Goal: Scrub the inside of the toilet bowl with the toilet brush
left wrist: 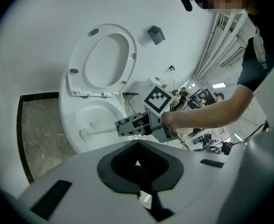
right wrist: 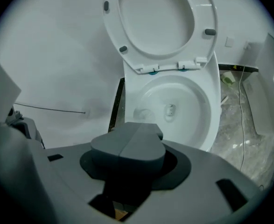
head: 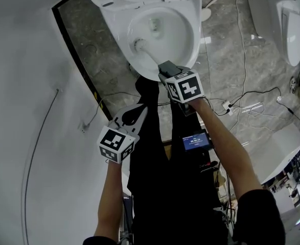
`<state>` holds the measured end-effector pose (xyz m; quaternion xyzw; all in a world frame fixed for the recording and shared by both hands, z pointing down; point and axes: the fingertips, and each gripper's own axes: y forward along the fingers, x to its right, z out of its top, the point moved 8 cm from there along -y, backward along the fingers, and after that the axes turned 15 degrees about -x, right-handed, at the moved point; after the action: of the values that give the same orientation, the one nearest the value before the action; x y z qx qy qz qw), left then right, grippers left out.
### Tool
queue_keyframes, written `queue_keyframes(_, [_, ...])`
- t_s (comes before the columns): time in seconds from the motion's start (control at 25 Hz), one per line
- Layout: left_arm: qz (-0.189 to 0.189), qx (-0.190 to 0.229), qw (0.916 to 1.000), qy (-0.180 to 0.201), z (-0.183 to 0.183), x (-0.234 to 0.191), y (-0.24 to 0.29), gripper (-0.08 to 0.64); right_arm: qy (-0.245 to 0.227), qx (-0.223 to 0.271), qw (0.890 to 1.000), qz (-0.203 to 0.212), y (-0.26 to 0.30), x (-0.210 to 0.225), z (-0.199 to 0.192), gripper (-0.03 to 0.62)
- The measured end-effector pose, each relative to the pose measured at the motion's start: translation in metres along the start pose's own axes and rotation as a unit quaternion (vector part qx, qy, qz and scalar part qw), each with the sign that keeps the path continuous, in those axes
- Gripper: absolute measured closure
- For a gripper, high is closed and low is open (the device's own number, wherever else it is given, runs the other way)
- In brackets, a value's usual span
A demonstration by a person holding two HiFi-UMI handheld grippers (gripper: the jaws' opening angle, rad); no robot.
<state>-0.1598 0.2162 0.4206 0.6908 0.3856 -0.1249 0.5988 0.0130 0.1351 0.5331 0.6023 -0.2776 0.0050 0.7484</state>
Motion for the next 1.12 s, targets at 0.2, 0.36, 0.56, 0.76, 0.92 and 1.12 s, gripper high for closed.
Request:
queue_keyframes(0.2, [-0.003,-0.003,1.0,-0.002,-0.002,-0.003,0.0,0.549,0.023,0.006,1.0,-0.005,0.002,0.007,0.025,0.399])
queue_keyframes(0.36, [-0.005,-0.004,1.0,-0.003,-0.001,-0.003,0.0,0.549,0.033,0.013,0.999,-0.002,0.001,0.013,0.043,0.399])
queue_keyframes(0.56, [-0.007,-0.004,1.0,-0.001,0.001,-0.004,0.0,0.549,0.077,0.033,0.996,0.021,-0.001,0.027,0.056,0.399])
queue_keyframes(0.76, [-0.005,-0.004,1.0,-0.001,0.0,-0.007,-0.001,0.549,0.131,0.052,0.988,0.058,0.0,0.036,0.062,0.399])
queue_keyframes(0.92, [-0.007,-0.007,1.0,-0.001,-0.001,-0.006,0.001,0.549,0.157,0.061,0.983,0.073,0.003,0.04,0.061,0.399])
queue_keyframes(1.12, [-0.011,-0.007,0.9999,0.002,0.002,-0.003,0.006,0.549,0.134,0.047,0.988,0.06,0.007,0.037,0.057,0.399])
